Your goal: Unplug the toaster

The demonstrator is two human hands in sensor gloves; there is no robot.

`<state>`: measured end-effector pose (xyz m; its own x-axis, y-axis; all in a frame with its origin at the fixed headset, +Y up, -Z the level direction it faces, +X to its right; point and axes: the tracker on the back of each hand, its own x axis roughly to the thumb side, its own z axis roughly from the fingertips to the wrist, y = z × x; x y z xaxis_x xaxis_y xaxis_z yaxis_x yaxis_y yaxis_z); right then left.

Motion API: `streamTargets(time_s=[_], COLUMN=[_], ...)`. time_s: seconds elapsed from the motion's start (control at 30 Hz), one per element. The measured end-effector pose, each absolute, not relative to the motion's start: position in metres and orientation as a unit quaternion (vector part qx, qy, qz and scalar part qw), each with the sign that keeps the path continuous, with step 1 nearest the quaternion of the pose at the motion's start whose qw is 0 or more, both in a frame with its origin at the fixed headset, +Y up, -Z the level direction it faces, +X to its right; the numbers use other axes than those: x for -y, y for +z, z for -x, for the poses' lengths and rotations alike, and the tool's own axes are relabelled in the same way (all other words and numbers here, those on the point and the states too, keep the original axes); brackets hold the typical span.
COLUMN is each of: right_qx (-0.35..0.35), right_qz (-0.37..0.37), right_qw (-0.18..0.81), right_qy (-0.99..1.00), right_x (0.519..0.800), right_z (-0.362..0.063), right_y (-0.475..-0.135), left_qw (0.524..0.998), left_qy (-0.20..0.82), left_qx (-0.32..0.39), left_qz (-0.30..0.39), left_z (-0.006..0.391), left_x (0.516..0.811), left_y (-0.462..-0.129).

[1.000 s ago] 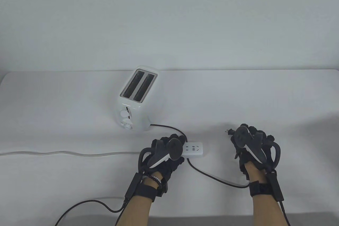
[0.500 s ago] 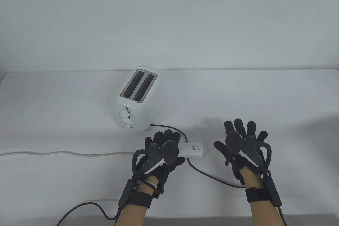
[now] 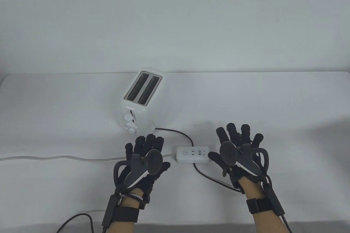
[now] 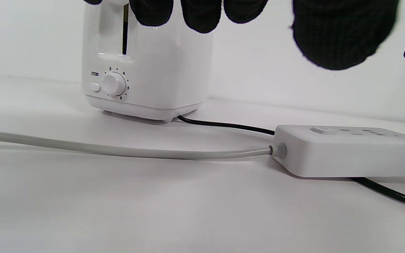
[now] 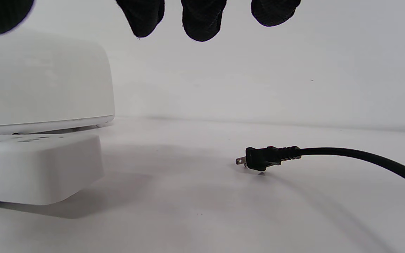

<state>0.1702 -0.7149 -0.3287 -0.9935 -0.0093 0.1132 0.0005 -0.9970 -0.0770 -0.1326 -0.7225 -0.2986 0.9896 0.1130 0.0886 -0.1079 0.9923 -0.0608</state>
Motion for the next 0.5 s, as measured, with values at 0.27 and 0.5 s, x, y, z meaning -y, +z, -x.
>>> streamTargets(time_s=[0.27,0.5], right_qx=[-0.032,-0.028], right_qz=[0.063,0.061], right_qw=[0.003,0.004], right_qy=[-0.998,-0.998], right_x=[0.7181,0.7178], right_z=[-0.1682,-0.1697], right_y=[-0.3274,-0.3269], left_qw=[0.996,0.996], left_qy=[0.060,0.066], left_qx=[0.052,0.054], left_qz=[0.037,0.041], left_z=[0.1274,0.1254], left_x=[0.7327,0.7324], left_y=[-0.2971,-0.2962])
